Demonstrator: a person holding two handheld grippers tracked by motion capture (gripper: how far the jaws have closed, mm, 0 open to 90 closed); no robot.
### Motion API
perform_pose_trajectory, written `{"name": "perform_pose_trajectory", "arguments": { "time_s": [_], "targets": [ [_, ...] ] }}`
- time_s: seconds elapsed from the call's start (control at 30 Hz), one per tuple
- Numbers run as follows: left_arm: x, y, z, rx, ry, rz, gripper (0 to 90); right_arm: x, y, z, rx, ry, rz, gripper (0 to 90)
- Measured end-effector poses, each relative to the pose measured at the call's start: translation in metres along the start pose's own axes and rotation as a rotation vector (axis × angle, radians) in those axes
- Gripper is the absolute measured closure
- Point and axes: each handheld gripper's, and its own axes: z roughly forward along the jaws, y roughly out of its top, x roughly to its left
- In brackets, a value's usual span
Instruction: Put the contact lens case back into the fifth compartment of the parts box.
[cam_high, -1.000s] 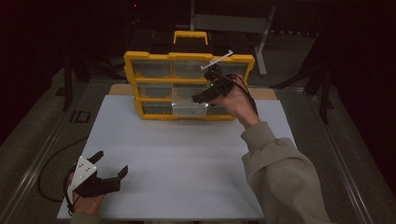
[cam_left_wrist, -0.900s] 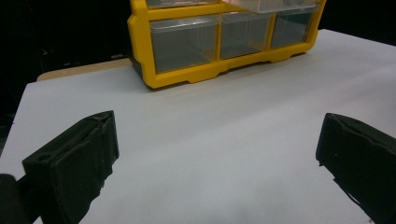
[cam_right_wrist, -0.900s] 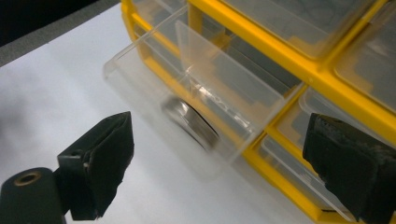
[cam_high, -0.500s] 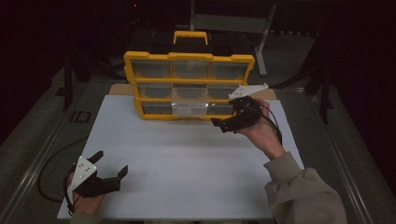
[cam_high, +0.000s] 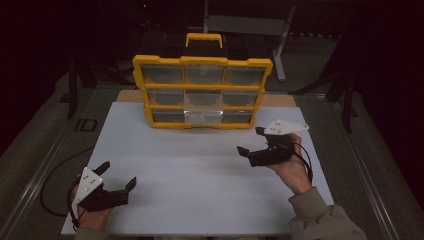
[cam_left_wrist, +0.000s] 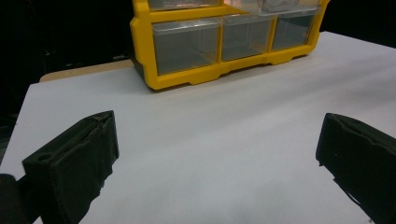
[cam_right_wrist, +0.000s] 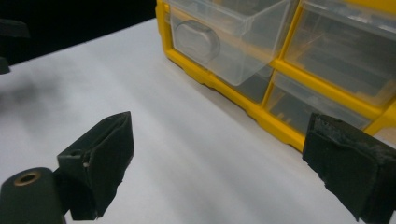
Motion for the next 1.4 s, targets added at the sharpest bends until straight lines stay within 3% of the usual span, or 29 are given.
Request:
{"name": "perform_pose_trajectory", "arguments": {
  "time_s": [0.3,0.63,0.97,1.4],
  "targets": [
    [0.002,0.002,-0.002,-0.013,0.010,-0.004,0.1,0.008,-0.053,-0.013,-0.064,-0.061,0.017,9.0],
    [0.004,0.005,-0.004,-0.027,0.011,-0.016,0.1,0.017,-0.104,-0.033,-0.133,-0.080,0.059,8.9],
    [0.004,0.006,-0.006,-0.030,0.002,-0.007,0.2,0.017,-0.131,-0.036,-0.187,-0.098,0.119,8.7],
    [0.002,0.004,-0.005,-0.021,-0.006,0.001,0.2,0.020,-0.148,-0.041,-0.210,-0.154,0.104,8.6]
  ]
}}
